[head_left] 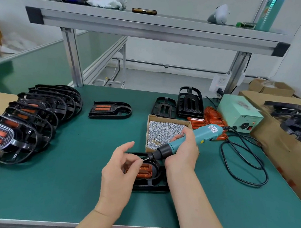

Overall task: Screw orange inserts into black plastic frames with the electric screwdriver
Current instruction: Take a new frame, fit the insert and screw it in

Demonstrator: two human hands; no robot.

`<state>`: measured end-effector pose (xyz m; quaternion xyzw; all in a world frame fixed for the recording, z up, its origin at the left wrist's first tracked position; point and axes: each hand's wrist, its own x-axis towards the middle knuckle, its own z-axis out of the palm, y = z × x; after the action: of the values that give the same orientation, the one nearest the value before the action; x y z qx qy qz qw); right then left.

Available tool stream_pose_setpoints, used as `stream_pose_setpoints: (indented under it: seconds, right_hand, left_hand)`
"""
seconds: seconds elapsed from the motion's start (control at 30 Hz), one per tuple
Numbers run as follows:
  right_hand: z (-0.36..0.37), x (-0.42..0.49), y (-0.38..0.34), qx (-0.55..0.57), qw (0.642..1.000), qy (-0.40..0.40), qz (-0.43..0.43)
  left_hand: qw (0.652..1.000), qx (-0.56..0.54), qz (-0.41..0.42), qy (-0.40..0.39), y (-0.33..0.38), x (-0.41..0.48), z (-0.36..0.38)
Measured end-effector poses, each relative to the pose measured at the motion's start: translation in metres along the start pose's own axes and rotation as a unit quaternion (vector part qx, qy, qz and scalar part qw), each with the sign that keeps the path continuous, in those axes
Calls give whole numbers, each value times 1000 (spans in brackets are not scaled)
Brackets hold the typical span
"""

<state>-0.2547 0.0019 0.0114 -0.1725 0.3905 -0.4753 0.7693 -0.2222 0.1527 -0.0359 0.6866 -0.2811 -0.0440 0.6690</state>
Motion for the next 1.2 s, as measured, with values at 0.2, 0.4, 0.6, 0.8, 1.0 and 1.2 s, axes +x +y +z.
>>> stream_pose_setpoints:
  seconds: [0.2, 0.4, 0.6, 0.8, 1.0, 1.2]
  right_hand:
    - [0, 1, -2, -9, 1000, -2, -26]
    - [-3, 4, -9, -32, 996, -19, -86]
    - [-2, -1, -14, -95, 964, -62, -242]
    - [1, -9, -8, -124, 940, -118, -296]
    - [1, -14, 0, -140, 928, -147, -313]
    - [4, -19, 4, -153, 921, -163, -319]
  left_hand:
    - [990, 80, 115, -24, -2, -4, 2]
    - [974, 184, 106, -76, -12, 3, -3]
    - [929, 312, 143, -140, -28, 12, -14]
    - [927, 313, 134, -156, -33, 12, -11]
    - [927, 312, 130, -160, -33, 12, -11]
    - [929, 307, 126, -164, -33, 12, -12]
